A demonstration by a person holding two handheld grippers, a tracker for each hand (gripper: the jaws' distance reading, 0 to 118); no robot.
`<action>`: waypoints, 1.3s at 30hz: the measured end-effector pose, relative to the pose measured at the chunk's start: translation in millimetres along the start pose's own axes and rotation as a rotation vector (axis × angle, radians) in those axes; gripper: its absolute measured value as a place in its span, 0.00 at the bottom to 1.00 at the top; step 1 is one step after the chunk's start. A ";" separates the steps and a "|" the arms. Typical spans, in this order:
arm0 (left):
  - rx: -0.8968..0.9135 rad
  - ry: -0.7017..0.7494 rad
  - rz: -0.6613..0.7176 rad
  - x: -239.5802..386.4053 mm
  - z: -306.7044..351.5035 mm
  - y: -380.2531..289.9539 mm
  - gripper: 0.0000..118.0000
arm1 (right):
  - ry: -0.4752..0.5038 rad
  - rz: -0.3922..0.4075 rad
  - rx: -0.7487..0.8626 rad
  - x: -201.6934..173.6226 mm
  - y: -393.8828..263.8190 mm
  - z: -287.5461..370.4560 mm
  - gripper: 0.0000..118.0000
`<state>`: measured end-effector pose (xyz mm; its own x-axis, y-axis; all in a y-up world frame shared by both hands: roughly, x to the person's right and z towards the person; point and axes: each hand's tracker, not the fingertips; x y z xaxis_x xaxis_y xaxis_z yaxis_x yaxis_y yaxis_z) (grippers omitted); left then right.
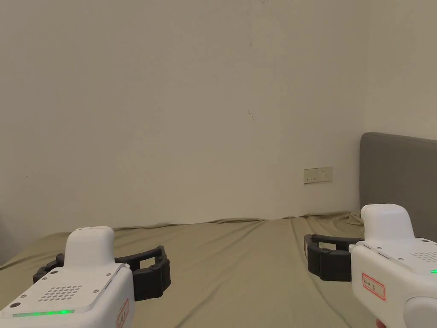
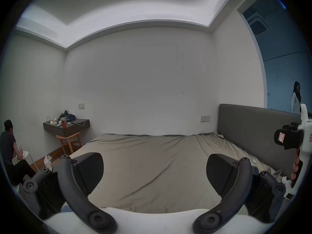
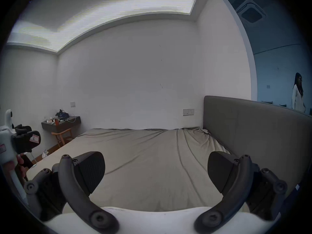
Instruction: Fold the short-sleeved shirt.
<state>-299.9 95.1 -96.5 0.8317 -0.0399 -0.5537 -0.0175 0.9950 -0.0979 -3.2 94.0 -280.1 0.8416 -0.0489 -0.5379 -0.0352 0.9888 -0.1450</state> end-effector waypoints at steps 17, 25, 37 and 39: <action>-0.024 -0.040 0.018 -0.2 -3.3 -2.9 1.00 | -0.032 0.045 -0.005 -8.8 2.2 -3.2 1.00; -0.007 -0.033 0.016 -2.1 -2.9 0.2 1.00 | -0.034 0.041 -0.003 -7.8 2.9 -4.1 1.00; -0.014 -0.044 0.012 0.1 0.0 3.2 1.00 | -0.025 0.032 0.002 -7.5 3.3 -2.3 1.00; -0.014 -0.046 0.013 -0.3 -1.1 2.2 1.00 | -0.023 0.033 0.002 -7.9 3.6 -2.0 1.00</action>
<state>-300.8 97.2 -97.5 0.8560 -0.0229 -0.5164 -0.0355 0.9941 -0.1029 -11.1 97.6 -278.1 0.8523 -0.0129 -0.5229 -0.0622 0.9901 -0.1257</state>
